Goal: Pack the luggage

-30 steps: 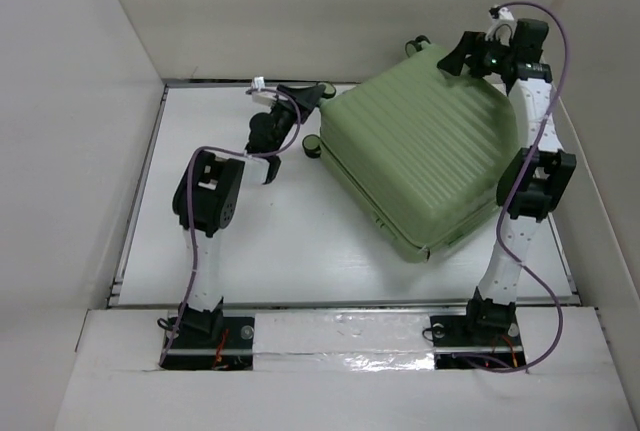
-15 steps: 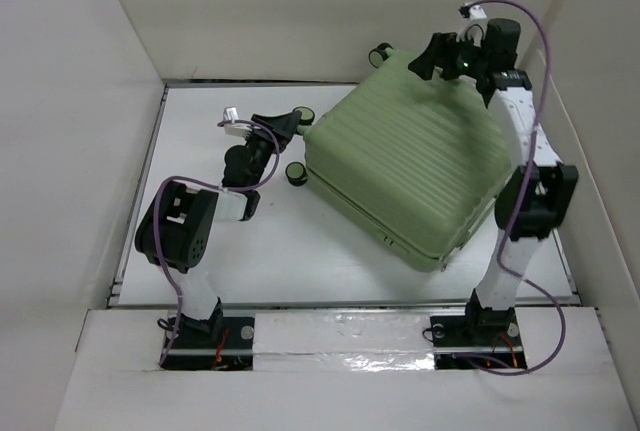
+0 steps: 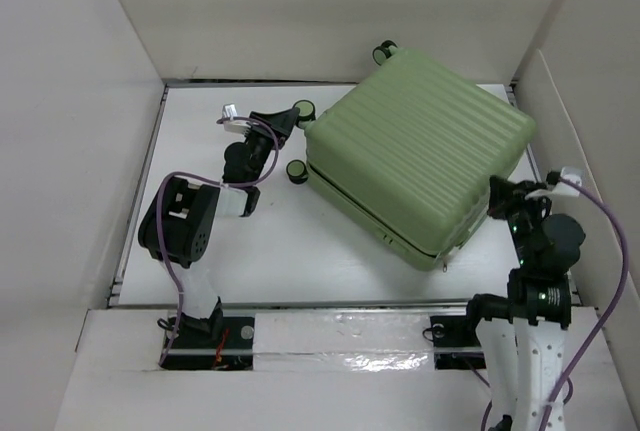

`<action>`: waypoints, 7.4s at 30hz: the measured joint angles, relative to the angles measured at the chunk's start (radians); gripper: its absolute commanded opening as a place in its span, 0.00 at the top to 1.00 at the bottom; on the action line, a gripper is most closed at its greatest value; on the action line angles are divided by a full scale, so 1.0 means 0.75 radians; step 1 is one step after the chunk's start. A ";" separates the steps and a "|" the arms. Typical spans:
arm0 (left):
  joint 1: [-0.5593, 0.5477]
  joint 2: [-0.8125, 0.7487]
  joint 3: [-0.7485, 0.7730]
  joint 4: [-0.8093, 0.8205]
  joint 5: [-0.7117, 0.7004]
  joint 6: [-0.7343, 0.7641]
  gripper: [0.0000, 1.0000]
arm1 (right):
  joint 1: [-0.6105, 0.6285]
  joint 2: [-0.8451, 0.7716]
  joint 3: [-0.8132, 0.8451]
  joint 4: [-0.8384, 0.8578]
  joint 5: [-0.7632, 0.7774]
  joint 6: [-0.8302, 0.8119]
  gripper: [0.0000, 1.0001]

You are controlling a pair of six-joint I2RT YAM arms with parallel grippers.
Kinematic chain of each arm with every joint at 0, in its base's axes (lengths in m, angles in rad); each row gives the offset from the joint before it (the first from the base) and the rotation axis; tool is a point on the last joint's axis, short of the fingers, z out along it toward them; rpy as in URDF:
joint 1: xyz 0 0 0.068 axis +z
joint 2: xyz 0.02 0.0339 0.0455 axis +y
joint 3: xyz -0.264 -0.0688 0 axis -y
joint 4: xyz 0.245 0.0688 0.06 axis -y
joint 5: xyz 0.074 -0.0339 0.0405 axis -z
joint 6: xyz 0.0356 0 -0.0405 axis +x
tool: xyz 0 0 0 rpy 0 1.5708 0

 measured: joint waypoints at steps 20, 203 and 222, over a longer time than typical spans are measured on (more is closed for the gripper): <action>-0.026 -0.092 -0.067 0.009 0.014 0.030 1.00 | -0.022 0.298 -0.347 0.032 0.130 0.163 0.88; 0.228 -0.114 0.297 -0.841 -0.025 0.070 0.54 | 1.160 0.705 -0.480 0.762 0.555 0.176 0.28; 0.254 -0.012 0.326 -0.682 0.074 -0.014 1.00 | 1.115 0.721 -0.441 0.702 0.517 0.146 0.48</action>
